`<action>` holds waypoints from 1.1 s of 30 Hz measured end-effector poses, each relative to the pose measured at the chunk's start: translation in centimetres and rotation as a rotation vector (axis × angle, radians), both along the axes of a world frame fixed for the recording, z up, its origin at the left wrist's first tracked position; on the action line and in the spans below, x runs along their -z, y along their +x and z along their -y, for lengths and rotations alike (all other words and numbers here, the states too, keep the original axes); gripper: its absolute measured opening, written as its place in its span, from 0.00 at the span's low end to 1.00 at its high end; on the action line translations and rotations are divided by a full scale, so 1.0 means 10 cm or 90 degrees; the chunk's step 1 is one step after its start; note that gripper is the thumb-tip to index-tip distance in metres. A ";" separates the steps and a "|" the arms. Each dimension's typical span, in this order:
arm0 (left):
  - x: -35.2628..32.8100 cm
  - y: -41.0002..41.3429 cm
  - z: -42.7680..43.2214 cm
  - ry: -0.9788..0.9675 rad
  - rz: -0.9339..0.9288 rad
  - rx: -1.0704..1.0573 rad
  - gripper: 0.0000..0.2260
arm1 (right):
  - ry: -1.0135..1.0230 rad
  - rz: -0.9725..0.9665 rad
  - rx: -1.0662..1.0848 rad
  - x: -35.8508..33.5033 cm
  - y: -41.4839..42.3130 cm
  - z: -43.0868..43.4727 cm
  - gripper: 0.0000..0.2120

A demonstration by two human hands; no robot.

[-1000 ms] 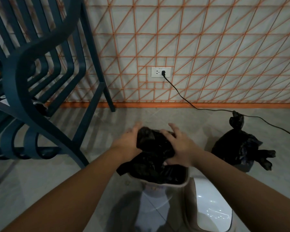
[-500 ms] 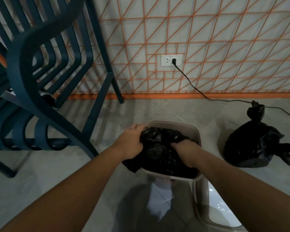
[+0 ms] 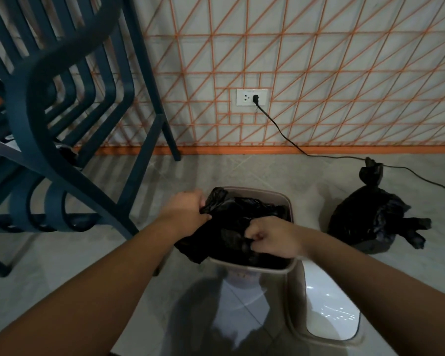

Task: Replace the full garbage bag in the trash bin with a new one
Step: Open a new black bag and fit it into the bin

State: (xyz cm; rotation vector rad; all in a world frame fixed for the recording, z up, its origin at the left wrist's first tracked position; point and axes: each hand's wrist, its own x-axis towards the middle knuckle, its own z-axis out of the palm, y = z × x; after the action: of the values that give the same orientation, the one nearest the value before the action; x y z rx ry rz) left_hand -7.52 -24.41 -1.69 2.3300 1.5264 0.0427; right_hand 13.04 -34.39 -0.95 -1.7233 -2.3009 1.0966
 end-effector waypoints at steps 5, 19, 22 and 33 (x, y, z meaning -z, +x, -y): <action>-0.03 -0.14 -0.10 0.049 0.036 -0.042 0.06 | -0.229 0.054 -0.001 -0.33 0.36 0.09 0.12; -0.14 -0.02 -0.02 0.200 0.090 -0.008 0.29 | 0.184 0.287 0.212 -0.07 0.68 0.20 0.05; -0.09 0.12 0.05 0.122 -0.067 0.067 0.41 | 0.234 0.121 0.209 -0.07 0.46 0.05 0.11; -0.10 0.09 0.03 0.155 -0.163 0.060 0.12 | 0.112 0.389 0.016 0.27 0.35 -0.06 0.24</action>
State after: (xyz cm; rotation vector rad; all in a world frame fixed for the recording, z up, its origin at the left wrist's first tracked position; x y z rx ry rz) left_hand -6.61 -24.74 -0.65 2.6855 1.6032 -0.1037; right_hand 16.57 -33.75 -3.64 -2.2316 -2.5727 0.3642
